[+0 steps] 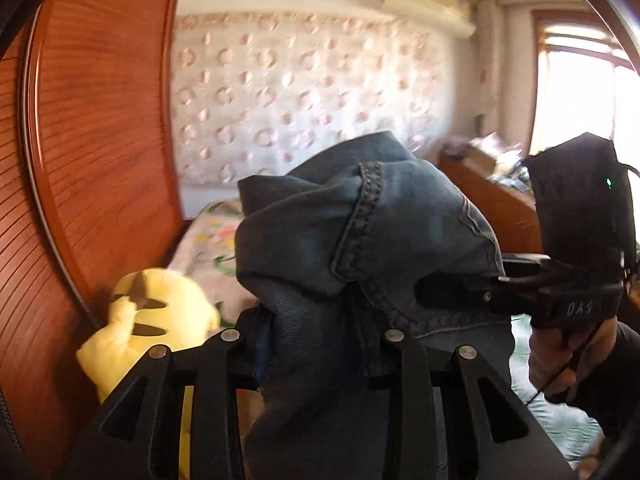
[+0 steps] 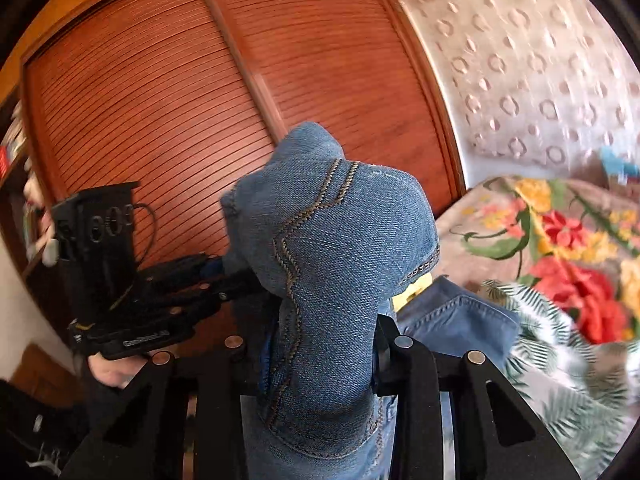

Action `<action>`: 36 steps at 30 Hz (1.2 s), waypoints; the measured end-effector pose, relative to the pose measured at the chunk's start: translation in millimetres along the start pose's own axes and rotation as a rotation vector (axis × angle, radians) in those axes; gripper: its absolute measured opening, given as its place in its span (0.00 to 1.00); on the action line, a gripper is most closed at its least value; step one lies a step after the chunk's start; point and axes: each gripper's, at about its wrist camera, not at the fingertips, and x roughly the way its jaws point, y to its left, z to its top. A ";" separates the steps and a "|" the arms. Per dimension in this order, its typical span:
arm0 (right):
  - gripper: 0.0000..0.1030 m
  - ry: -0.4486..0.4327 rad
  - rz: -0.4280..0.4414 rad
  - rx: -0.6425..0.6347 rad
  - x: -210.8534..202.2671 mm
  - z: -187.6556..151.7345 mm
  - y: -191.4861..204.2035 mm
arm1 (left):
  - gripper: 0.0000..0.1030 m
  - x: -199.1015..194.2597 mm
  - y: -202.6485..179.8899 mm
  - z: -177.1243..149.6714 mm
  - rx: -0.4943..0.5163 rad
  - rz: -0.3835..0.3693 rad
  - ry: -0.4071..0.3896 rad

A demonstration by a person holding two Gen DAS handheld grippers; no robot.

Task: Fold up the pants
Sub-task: 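Grasp the jeans bundle with the right gripper and lift it, then carry the jeans bundle beside the yellow plush toy and release it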

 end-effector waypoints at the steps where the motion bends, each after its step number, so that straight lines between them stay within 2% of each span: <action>1: 0.42 0.009 -0.017 0.024 18.7 -5.6 -19.6 | 0.33 19.9 5.4 -3.0 -0.003 0.019 0.038; 2: 0.48 0.033 -0.059 0.036 38.2 -12.0 -34.9 | 0.33 40.8 8.2 -6.7 -0.009 0.034 0.081; 4: 0.54 0.116 -0.151 0.087 73.6 -26.6 -70.6 | 0.33 83.7 14.8 -25.8 -0.027 0.046 0.185; 6: 0.55 0.200 -0.263 0.129 96.5 -39.2 -103.5 | 0.33 106.4 16.3 -43.9 -0.032 0.035 0.239; 7: 0.58 0.204 -0.259 0.148 97.8 -41.7 -115.8 | 0.33 111.4 16.8 -51.1 -0.034 0.023 0.255; 8: 0.63 0.193 -0.243 0.166 94.1 -41.5 -124.7 | 0.33 114.2 14.9 -57.5 -0.036 0.010 0.260; 10: 0.68 0.196 -0.224 0.190 89.7 -38.5 -134.3 | 0.33 111.2 12.6 -60.0 -0.033 -0.001 0.254; 15: 0.68 0.235 -0.249 0.189 77.2 -25.6 -143.9 | 0.33 101.5 8.2 -54.1 -0.033 0.006 0.230; 19: 0.68 0.200 -0.338 0.138 40.5 -0.2 -111.7 | 0.34 83.1 1.7 -54.4 -0.019 -0.015 0.192; 21: 0.68 0.140 -0.406 0.100 26.3 6.5 -98.9 | 0.34 79.0 -2.8 -58.0 -0.014 -0.023 0.186; 22: 0.68 0.109 -0.419 0.066 22.4 10.5 -91.0 | 0.35 76.1 -4.2 -61.4 -0.017 -0.028 0.185; 25: 0.41 0.102 -0.357 -0.012 32.5 20.9 -69.1 | 0.35 75.1 -5.3 -73.4 -0.034 -0.036 0.194; 26: 0.36 0.100 -0.334 -0.039 39.7 22.0 -62.7 | 0.35 76.5 -5.3 -78.3 -0.038 -0.030 0.200; 28: 0.34 0.121 -0.308 -0.100 62.0 20.2 -58.8 | 0.35 79.4 -5.3 -85.2 -0.051 -0.027 0.216; 30: 0.33 0.179 -0.427 -0.187 89.9 10.5 -67.9 | 0.35 83.9 -3.0 -91.5 -0.057 -0.021 0.220; 31: 0.33 0.215 -0.465 -0.183 98.3 4.2 -77.9 | 0.35 84.7 -2.4 -92.9 -0.057 -0.017 0.218; 33: 0.33 0.262 -0.470 -0.075 106.0 -7.9 -106.0 | 0.35 85.3 -2.9 -95.7 -0.047 -0.013 0.210; 36: 0.33 0.252 -0.469 -0.015 102.8 -19.0 -123.8 | 0.36 83.7 -7.0 -93.4 -0.038 -0.011 0.207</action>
